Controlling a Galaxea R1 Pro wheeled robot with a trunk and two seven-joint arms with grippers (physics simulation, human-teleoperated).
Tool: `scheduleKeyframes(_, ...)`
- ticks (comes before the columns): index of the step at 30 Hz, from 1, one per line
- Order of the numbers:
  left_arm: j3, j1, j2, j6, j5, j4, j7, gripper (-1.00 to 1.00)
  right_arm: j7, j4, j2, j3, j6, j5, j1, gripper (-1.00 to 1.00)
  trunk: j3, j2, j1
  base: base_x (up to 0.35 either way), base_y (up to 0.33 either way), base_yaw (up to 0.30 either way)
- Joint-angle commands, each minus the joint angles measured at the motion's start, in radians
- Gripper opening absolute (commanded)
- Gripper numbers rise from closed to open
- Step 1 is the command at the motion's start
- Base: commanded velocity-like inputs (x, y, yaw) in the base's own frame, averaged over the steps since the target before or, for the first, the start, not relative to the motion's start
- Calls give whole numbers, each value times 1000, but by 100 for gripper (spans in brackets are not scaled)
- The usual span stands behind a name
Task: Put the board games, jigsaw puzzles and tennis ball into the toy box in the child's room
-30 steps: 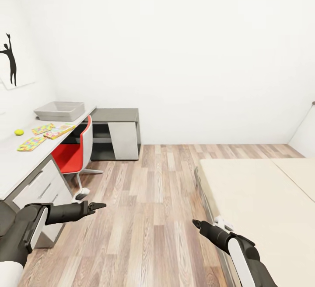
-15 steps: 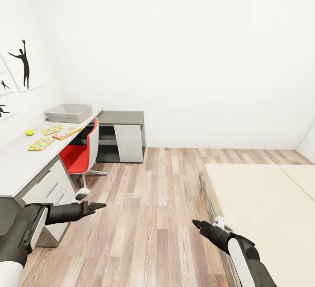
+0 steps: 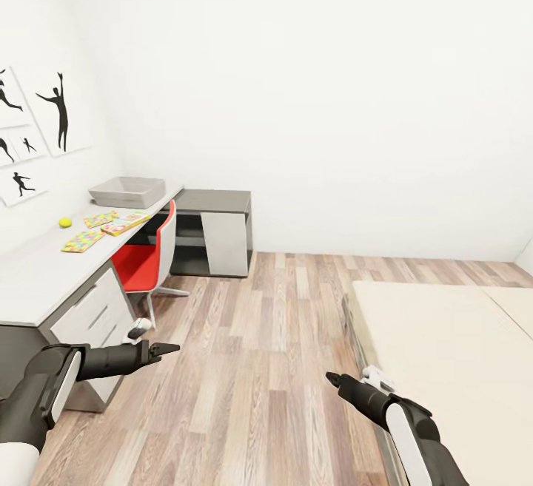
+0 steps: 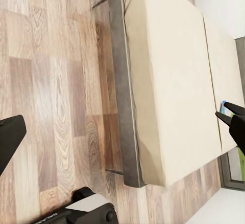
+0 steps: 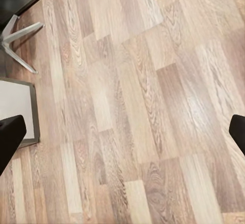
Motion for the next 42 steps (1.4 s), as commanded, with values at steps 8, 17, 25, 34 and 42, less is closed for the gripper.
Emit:
scheduleKeyframes(8, 1, -1, 0, 8, 0, 0, -3, 100, -1, -1, 1, -6, 6, -6, -1, 100, -2, -2, 1, -9, -140, 4)
scheduleKeyframes(17, 1, -1, 0, 8, 0, 0, -3, 100, -1, -1, 1, -6, 6, -6, -1, 100, -2, -2, 1, -3, -45, -162)
scheduleKeyframes(25, 1, -1, 0, 8, 0, 0, -3, 100, -1, -1, 1, -6, 6, -5, -1, 100, -2, -2, 1, -65, -44, -50)
scheduleKeyframes(34, 1, -1, 0, 8, 0, 0, -3, 100, -1, -1, 1, -5, 5, -5, -1, 100, -2, -2, 1, -53, -36, -3)
scheduleKeyframes(42, 1, -1, 0, 8, 0, 0, -3, 100, -1, -1, 1, -4, 5, -5, -1, 100, -2, -2, 1, -50, -31, 0)
